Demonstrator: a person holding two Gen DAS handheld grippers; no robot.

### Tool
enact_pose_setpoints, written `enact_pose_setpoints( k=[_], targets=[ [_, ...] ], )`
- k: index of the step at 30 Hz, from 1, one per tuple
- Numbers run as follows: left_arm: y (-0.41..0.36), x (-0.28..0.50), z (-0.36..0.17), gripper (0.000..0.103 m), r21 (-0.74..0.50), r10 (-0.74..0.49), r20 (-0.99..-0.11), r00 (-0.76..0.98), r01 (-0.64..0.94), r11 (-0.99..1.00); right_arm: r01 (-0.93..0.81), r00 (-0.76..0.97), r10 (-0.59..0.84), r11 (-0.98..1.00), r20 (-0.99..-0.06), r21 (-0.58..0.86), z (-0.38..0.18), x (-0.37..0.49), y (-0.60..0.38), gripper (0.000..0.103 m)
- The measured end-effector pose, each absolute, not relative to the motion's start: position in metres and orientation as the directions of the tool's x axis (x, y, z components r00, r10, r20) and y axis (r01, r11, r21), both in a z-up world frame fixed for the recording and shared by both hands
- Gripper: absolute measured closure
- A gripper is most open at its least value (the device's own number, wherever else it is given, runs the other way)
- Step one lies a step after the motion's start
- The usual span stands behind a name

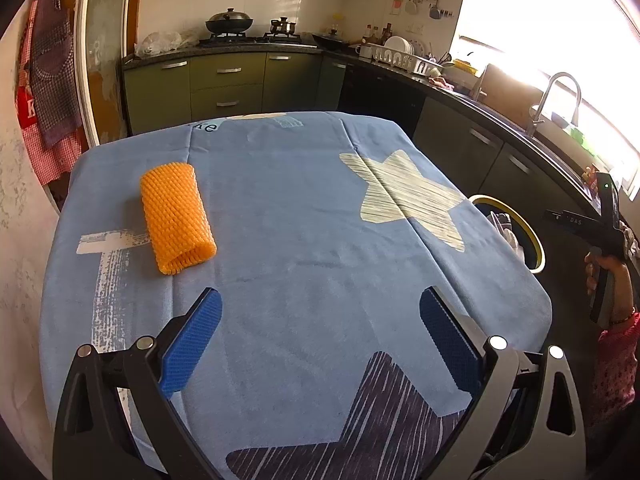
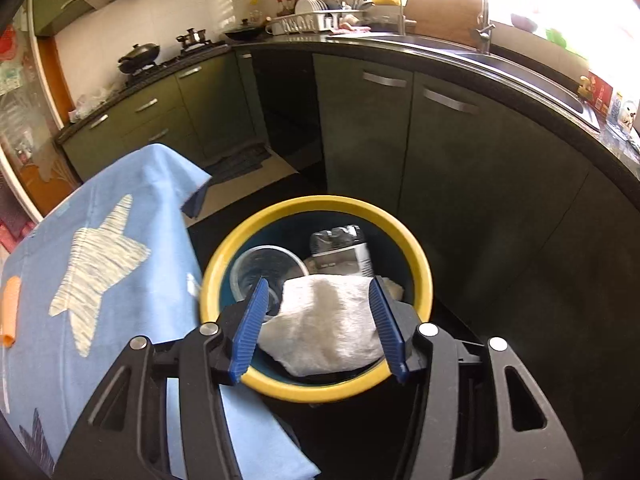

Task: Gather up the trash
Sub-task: 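Lift the paper towel over the bin and open the right gripper, then grasp the orange foam fruit net with the left gripper and lift it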

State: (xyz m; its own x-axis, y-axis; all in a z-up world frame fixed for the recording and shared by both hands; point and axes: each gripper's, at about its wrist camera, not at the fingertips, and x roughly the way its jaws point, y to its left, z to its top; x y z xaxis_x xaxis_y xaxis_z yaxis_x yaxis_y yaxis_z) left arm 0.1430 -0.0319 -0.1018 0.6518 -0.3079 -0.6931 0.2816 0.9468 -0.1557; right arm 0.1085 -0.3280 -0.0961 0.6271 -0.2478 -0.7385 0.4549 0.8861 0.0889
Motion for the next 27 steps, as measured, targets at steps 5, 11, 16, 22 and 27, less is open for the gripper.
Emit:
enact_pose_setpoints(
  k=[5,11,16,22,27],
  targets=[
    [-0.027,0.155,-0.101,0.005,-0.131,-0.253,-0.713,0.654,0.23,0.964,0.407,0.659,-0.212,0.907,-0.721,0.106,-0.091,0.106,-0.308,0.047],
    [0.002,0.199,-0.1,0.005,-0.134,-0.145,-0.764,0.629,0.065,0.989,0.362,0.671,-0.164,0.924,-0.723,0.126,-0.095,0.111,-0.295,0.047],
    [0.025,0.245,-0.109,0.005,-0.137,-0.082,-0.806,0.586,-0.05,0.989,0.33,0.671,-0.122,0.933,-0.731,0.147,-0.103,0.116,-0.288,0.047],
    [0.042,0.297,-0.136,0.005,-0.092,-0.005,-0.857,0.516,-0.144,0.985,0.302,0.669,-0.088,0.939,-0.738,0.162,-0.112,0.122,-0.285,0.046],
    [0.05,0.324,-0.156,0.005,-0.094,0.009,-0.882,0.471,-0.194,0.976,0.298,0.662,-0.079,0.94,-0.745,0.165,-0.118,0.124,-0.288,0.046]
  ],
)
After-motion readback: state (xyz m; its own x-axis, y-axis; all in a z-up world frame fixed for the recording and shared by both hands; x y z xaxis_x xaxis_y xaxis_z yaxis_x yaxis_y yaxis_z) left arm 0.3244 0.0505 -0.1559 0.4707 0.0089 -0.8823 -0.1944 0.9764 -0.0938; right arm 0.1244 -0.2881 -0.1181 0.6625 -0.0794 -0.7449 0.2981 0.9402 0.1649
